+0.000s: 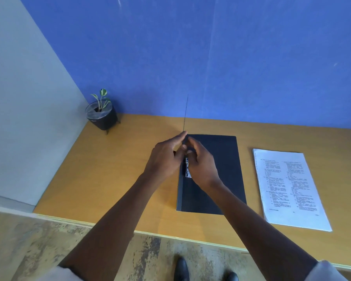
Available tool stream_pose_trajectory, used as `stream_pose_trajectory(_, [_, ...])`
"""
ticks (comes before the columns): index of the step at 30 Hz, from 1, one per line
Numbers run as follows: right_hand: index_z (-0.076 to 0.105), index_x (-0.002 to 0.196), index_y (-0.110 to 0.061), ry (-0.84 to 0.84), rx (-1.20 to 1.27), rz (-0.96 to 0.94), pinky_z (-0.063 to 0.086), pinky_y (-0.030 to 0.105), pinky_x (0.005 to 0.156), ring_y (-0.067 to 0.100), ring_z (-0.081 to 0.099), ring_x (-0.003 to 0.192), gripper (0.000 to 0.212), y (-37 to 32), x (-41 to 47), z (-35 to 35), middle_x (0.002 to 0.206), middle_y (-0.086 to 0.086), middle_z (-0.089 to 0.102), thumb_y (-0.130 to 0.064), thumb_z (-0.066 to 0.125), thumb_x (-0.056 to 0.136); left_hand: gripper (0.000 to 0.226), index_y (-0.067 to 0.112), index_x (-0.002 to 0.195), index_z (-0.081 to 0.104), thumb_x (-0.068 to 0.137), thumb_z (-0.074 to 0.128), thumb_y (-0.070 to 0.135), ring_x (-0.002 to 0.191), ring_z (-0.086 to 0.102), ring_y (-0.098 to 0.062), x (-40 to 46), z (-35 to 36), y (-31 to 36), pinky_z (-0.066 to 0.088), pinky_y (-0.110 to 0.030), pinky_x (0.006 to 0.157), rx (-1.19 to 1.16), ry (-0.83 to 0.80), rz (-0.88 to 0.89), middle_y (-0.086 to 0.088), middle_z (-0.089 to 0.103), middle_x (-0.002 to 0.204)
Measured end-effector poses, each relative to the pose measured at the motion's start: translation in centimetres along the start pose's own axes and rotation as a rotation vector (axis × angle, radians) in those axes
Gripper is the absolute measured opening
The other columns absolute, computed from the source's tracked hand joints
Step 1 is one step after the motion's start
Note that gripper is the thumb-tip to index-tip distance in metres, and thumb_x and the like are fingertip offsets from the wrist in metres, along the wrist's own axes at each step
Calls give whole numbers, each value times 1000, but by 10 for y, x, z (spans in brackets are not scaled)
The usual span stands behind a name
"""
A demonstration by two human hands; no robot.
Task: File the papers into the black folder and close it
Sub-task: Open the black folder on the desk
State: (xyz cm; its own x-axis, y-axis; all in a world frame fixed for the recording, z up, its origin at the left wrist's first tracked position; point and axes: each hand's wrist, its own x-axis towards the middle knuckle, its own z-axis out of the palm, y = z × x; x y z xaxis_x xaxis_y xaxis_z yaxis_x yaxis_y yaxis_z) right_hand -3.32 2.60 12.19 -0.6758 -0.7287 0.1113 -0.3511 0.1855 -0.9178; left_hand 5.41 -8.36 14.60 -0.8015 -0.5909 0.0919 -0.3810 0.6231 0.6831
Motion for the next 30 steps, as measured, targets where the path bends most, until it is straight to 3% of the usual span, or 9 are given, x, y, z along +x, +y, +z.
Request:
stream_pose_trajectory(2, [51, 139, -10, 3, -57, 20, 49, 24, 91, 17, 60, 113, 38, 10, 1, 7, 122, 3, 63, -11, 44, 102, 49, 38, 150, 39, 103, 48, 31, 54, 54, -7, -1, -6, -8, 54, -28, 59, 38, 24, -37, 9, 69, 111])
stream_pose_trajectory(4, [46, 144, -9, -4, -121, 62, 47, 29, 95, 22, 58, 120, 41, 25, 0, 11, 131, 8, 60, -14, 46, 103, 50, 37, 150, 39, 102, 46, 26, 43, 43, -8, -2, -14, -17, 46, -27, 47, 86, 51, -68, 10, 66, 86])
stream_pose_trajectory(7, [43, 146, -7, -34, -238, 130, 50, 40, 97, 30, 57, 124, 44, 52, -4, 12, 134, 14, 57, -17, 47, 103, 51, 34, 150, 41, 102, 47, 19, 46, 43, -10, -5, -27, -29, 39, -26, 45, 160, 77, -93, 5, 60, 64])
stream_pose_trajectory(12, [39, 148, -10, -132, -405, 271, 47, 42, 97, 32, 52, 129, 48, 96, -15, 10, 146, 13, 50, -21, 47, 102, 54, 29, 152, 38, 101, 46, 14, 54, 45, -9, -6, -45, -48, 35, -28, 49, 345, 72, -129, 10, 43, 60])
stream_pose_trajectory(14, [37, 149, -7, -155, -455, 298, 46, 44, 102, 34, 49, 134, 51, 112, -21, 8, 151, 14, 46, -23, 48, 102, 54, 25, 153, 36, 101, 46, 13, 58, 46, -9, -6, -49, -57, 31, -26, 50, 383, 63, -159, 8, 45, 64])
stream_pose_trajectory(18, [32, 150, -5, -200, -595, 302, 40, 49, 111, 36, 39, 143, 57, 142, -29, 4, 158, 15, 35, -27, 48, 101, 57, 23, 154, 35, 99, 47, 12, 73, 60, -24, -6, -53, -85, 43, -33, 58, 369, 67, -249, -8, 64, 85])
stream_pose_trajectory(22, [22, 154, -4, -301, -739, 358, 28, 48, 117, 36, 24, 149, 65, 168, -43, 4, 165, 16, 19, -33, 48, 102, 57, 20, 154, 34, 99, 49, 16, 88, 66, -25, -8, -50, -107, 48, -32, 65, 395, 93, -301, -10, 71, 105])
stream_pose_trajectory(26, [8, 159, -4, -363, -905, 320, 12, 49, 123, 34, 2, 155, 78, 193, -61, 12, 168, 15, -1, -45, 43, 103, 61, 16, 156, 26, 100, 48, 20, 119, 60, -29, -8, -45, -129, 51, -37, 86, 431, 56, -349, -8, 57, 142])
stream_pose_trajectory(30, [8, 158, -1, -343, -914, 334, 5, 55, 122, 36, -3, 155, 81, 197, -67, 23, 167, 17, -4, -51, 39, 102, 71, 14, 158, 13, 99, 51, 26, 130, 52, -30, -5, -36, -163, 50, -40, 96, 455, -70, -413, -10, 43, 153])
